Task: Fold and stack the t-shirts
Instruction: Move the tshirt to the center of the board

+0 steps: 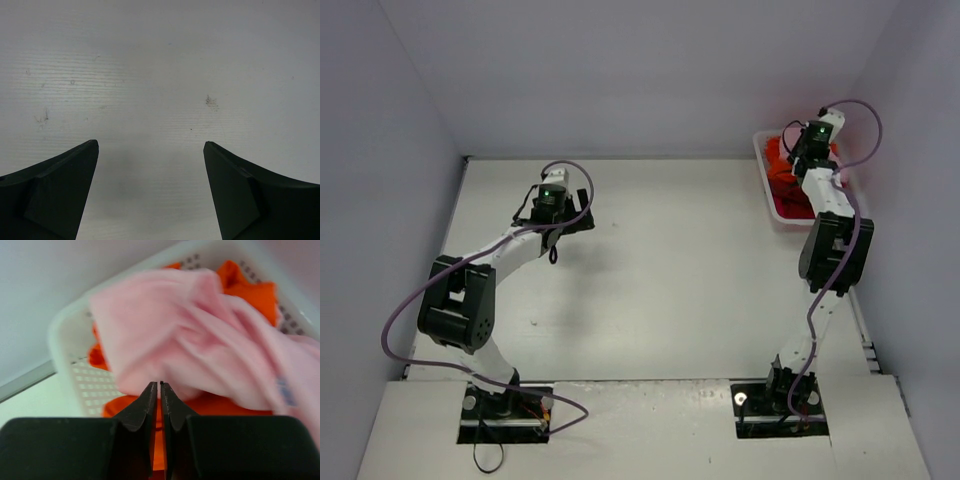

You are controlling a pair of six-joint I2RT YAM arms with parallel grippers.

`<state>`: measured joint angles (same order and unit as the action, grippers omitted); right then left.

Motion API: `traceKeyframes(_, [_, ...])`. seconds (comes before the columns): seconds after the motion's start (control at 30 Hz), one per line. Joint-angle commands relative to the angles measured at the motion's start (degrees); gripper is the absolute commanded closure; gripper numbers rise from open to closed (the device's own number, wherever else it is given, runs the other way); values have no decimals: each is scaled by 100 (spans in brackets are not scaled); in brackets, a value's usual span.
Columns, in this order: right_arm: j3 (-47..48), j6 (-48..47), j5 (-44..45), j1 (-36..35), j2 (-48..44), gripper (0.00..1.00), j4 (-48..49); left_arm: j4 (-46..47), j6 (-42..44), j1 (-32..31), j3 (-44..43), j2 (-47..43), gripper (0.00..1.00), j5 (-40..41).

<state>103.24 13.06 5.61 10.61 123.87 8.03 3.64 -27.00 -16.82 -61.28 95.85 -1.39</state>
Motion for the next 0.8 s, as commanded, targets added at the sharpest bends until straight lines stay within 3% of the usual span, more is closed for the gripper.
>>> traceKeyframes(0.0, [416,-216,-33,-340,-320,96,489,383,46,-6,-104,-128,17,86])
traceKeyframes(0.3, [601,-480,160,-833,-742,99,471,418,28,-6,-34,-111,17,86])
traceKeyframes(0.37, [601,-515,309,-806,-760,96,436,392,46,-6,-25,-128,18,86])
traceKeyframes(0.4, [618,-541,388,-780,-742,88,410,392,55,-6,-16,-146,17,86])
traceKeyframes(0.5, [566,-446,608,-692,-707,30,331,392,64,-6,-33,-163,17,86])
traceKeyframes(0.53, [531,-366,591,-588,-724,18,322,392,72,-6,-60,-155,17,86])
traceKeyframes(0.6, [495,-208,512,-473,-733,12,331,392,72,-6,-69,-155,17,86])
traceKeyframes(0.77, [460,-84,652,-305,-716,11,331,392,55,-6,-148,-76,17,86])
